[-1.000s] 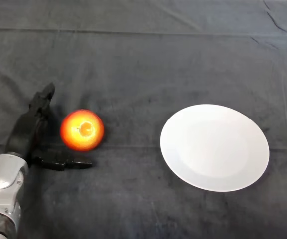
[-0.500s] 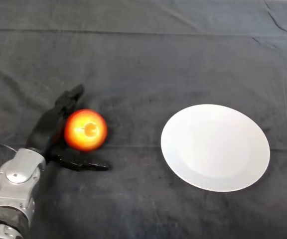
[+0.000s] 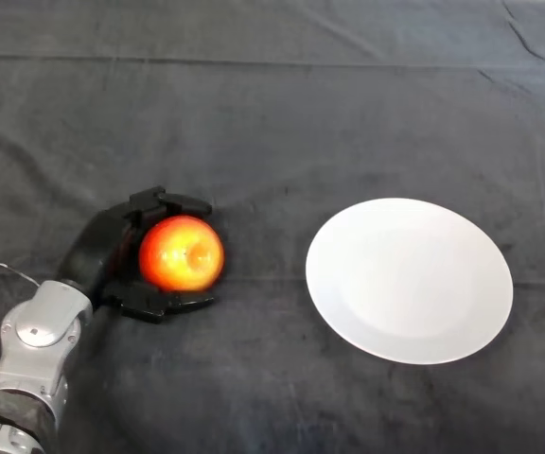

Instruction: Move the apple to the plate

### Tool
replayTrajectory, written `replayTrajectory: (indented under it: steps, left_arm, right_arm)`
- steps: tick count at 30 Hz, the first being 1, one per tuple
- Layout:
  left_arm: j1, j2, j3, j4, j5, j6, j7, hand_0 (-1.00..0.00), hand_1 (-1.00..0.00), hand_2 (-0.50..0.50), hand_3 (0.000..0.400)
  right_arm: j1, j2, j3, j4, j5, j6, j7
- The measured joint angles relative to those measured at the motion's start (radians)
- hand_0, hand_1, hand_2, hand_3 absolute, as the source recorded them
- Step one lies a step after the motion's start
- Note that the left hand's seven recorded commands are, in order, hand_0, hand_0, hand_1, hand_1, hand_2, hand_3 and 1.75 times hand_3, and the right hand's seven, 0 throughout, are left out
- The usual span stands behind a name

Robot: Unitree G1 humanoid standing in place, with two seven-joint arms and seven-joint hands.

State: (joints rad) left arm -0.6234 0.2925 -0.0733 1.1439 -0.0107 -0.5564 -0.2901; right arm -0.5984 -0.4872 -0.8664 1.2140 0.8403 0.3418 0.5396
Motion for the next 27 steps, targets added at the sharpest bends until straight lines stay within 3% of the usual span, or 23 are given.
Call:
replayTrajectory:
  steps: [6, 8, 9, 12, 16, 27]
  left_arm:
    - [-0.021, 0.000, -0.015, 0.000, 0.020, 0.013, 0.010, -1.00, -0.53, -0.23, 0.400]
    - [-0.029, 0.000, -0.029, 0.000, 0.020, 0.022, 0.016, -1.00, -0.67, -0.16, 0.400]
    - [-0.031, 0.000, -0.029, 0.000, 0.021, 0.025, 0.020, -1.00, -0.81, -0.09, 0.400]
    - [-0.046, -0.001, -0.030, 0.000, 0.034, 0.038, 0.037, -1.00, -0.95, -0.02, 0.400]
    - [-0.076, -0.006, -0.045, 0.000, 0.053, 0.039, 0.048, -1.00, -1.00, 0.00, 0.400]
    - [-0.119, -0.064, -0.112, 0.000, 0.096, 0.035, 0.054, -1.00, -1.00, 0.00, 0.400]
  right_arm:
    - [0.000, 0.000, 0.0000, 0.000, 0.0000, 0.000, 0.0000]
    - [0.000, 0.000, 0.0000, 0.000, 0.0000, 0.000, 0.0000]
    - [0.000, 0.000, -0.0001, 0.000, 0.0000, 0.000, 0.0000]
    - [0.000, 0.000, 0.0001, 0.000, 0.0000, 0.000, 0.0000]
    - [0.000, 0.000, 0.0000, 0.000, 0.0000, 0.000, 0.0000]
    - [0.000, 0.000, -0.0001, 0.000, 0.0000, 0.000, 0.0000]
